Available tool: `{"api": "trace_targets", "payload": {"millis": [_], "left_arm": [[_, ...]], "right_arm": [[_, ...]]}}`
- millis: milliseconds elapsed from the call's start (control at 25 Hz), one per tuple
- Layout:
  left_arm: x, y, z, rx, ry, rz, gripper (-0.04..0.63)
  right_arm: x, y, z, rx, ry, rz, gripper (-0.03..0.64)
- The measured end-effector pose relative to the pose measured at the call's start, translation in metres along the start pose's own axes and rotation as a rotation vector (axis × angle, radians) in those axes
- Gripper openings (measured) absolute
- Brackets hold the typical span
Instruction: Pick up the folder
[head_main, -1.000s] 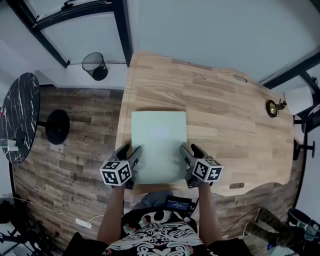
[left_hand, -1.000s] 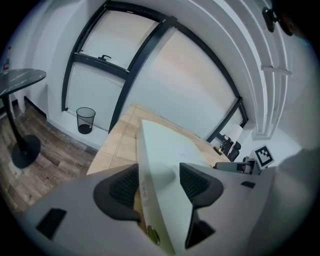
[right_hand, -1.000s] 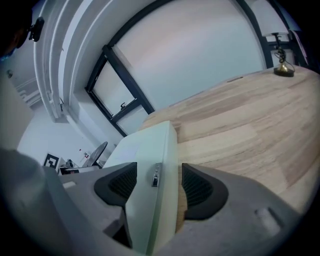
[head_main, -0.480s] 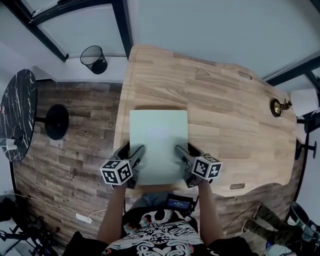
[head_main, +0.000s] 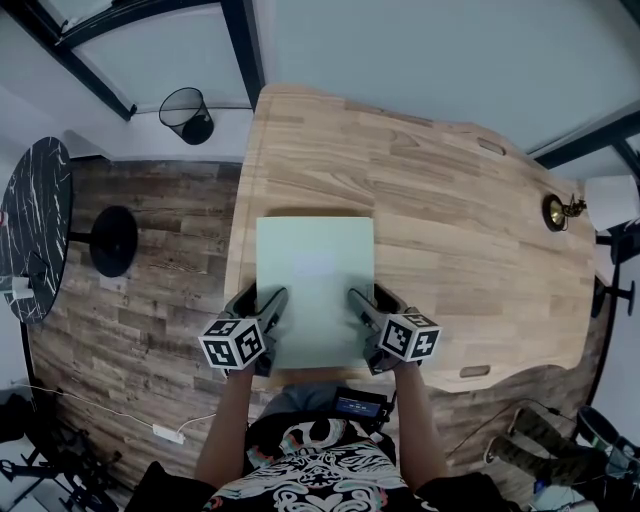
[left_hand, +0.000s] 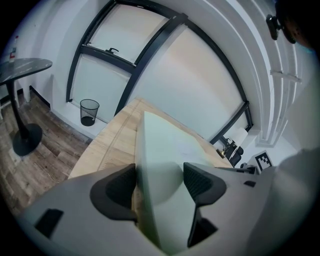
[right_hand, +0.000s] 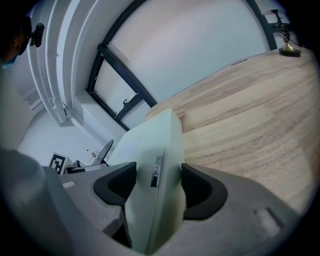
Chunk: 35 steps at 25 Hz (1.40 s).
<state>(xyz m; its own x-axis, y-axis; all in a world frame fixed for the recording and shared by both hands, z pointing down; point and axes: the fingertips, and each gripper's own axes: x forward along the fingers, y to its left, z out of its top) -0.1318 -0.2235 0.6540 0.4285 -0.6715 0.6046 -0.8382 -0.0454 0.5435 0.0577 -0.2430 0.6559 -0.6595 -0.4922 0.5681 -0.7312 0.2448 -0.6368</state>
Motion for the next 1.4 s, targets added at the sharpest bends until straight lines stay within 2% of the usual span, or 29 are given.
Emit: {"api": "trace_targets", "payload": {"millis": [600,1400], "left_arm": [[-0.002,-0.003,0.002,-0.009,-0.007,0.018,0.288],[-0.036,-0.018,0.016,0.017,-0.090,0.012,0.288]], "right_arm": [[-0.004,0.005,0.002,-0.021,0.001,-0.021,0.268],[-0.027,0.035,0.010,-0.069,-0.063,-0.003,0.268]]}}
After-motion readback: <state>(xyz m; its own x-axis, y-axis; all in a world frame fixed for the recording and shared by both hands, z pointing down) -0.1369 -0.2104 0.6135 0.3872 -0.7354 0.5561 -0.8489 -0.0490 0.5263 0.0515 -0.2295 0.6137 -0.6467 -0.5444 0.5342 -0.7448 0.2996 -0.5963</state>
